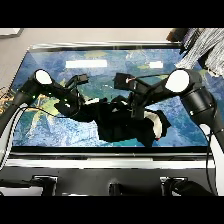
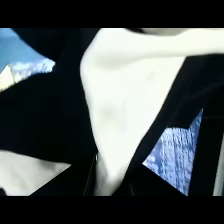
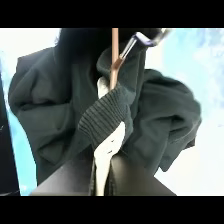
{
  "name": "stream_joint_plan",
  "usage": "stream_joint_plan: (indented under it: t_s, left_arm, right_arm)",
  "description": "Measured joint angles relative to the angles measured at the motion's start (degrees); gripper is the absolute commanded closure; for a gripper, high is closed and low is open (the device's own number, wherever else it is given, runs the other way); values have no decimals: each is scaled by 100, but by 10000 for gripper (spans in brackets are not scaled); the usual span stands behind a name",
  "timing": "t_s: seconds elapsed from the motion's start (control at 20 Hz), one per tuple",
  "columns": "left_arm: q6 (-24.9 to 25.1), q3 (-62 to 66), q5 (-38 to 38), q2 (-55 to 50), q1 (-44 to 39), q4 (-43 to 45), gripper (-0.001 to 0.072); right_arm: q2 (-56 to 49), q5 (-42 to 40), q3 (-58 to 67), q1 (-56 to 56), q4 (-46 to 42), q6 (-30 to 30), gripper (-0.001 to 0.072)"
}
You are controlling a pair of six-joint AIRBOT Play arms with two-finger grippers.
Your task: Fold the clothes and pants, and hang the long-sleeved shirts on hangers.
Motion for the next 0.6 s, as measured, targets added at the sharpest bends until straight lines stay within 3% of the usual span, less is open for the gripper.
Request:
stream_joint_plan:
  t_s: [0.15,0.25,0.4,0.6]
  left_arm:
    - [136,11,-24,83,9,-9,679]
    - [168,17,-17,210,20,-13,680]
    - [208,20,-35,424,37,-35,681]
    - [201,20,-24,686,42,-55,681]
  right_arm:
    - [37,46,2,2,39,46,644]
    - [101,87,0,2,50,90,487]
    - [352,55,0,2,-55,417,321]
    - [975,35,2,-258,-516,1137,309]
